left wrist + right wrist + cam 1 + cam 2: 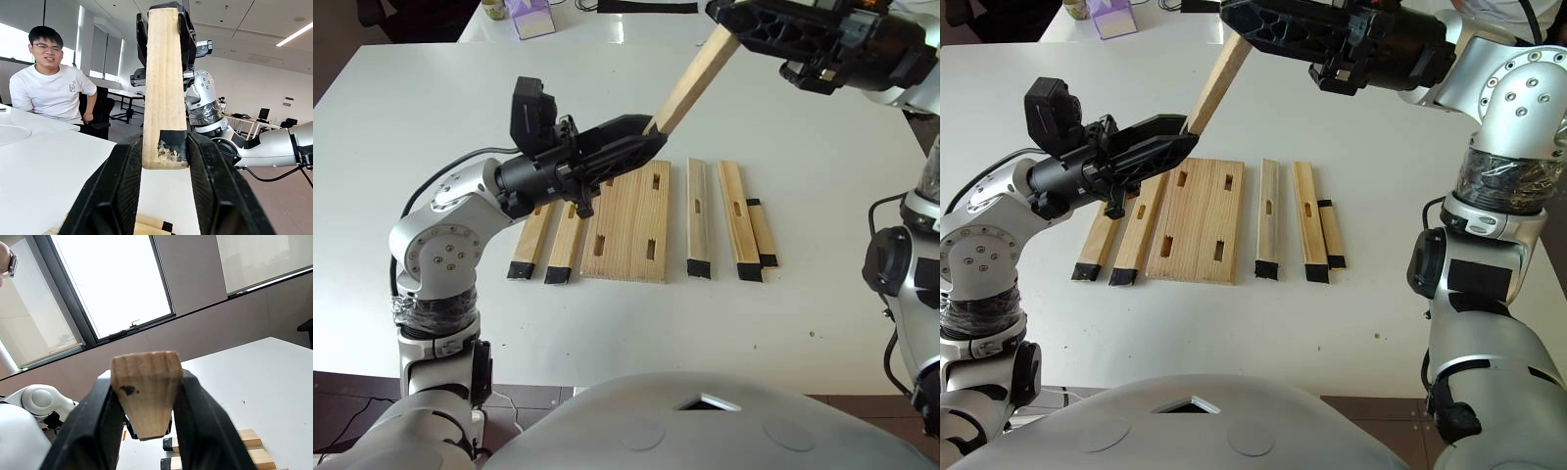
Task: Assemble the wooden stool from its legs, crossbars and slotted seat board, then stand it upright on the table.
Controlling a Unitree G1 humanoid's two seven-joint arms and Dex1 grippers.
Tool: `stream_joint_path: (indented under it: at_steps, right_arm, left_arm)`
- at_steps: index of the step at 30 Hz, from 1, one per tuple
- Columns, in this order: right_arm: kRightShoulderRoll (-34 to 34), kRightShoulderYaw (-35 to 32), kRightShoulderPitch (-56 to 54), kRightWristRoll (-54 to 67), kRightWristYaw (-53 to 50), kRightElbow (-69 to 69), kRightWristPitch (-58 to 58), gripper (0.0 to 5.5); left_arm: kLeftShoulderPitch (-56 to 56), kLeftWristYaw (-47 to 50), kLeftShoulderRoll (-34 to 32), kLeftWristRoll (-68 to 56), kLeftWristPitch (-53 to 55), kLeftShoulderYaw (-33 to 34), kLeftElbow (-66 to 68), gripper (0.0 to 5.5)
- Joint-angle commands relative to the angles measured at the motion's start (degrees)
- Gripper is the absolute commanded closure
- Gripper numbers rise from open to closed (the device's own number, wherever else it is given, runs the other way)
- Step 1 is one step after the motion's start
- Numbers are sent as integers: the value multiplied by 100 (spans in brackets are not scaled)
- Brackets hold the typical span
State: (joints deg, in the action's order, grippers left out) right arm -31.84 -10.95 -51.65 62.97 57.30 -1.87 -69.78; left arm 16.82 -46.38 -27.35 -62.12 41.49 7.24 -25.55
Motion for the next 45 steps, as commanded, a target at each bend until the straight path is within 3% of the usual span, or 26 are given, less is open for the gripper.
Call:
stream_joint_path:
  at_steps: [1,7,11,13,17,22,26,31,45]
  right_arm:
    - [-153,16,142,-90,53,84,99,419]
    - [-298,131,331,-949,7,-18,1088,419]
    - [-880,666,714,-2180,755,-260,2515,419]
    - [-1267,1215,1030,-3117,1335,-574,3671,419]
    - [-1488,1864,1445,-4157,1978,-1170,5039,419]
    - [-1480,2030,1654,-4472,2410,-1434,5699,419]
    - [-1584,2100,1755,-4683,2849,-1649,6073,419]
    - [-1438,2109,1771,-4820,2985,-1942,6252,419]
    - [-1275,1985,1980,-4793,3017,-2040,6152,419]
  left_arm:
    - [0,105,-39,174,-92,28,109,418]
    - [-316,492,78,592,-90,-235,180,326]
    - [-773,963,200,1249,-440,-233,100,320]
    - [-701,1804,716,1421,-650,-64,84,320]
    - [-19,4334,2410,2357,-1112,-227,514,320]
    - [624,5566,3066,3909,-1614,-793,1301,320]
    - [576,5904,3415,4723,-1843,-1313,1447,320]
    - [197,6276,3744,5267,-2124,-1466,1848,320]
    - [306,6014,3799,4928,-2094,-1313,2020,320]
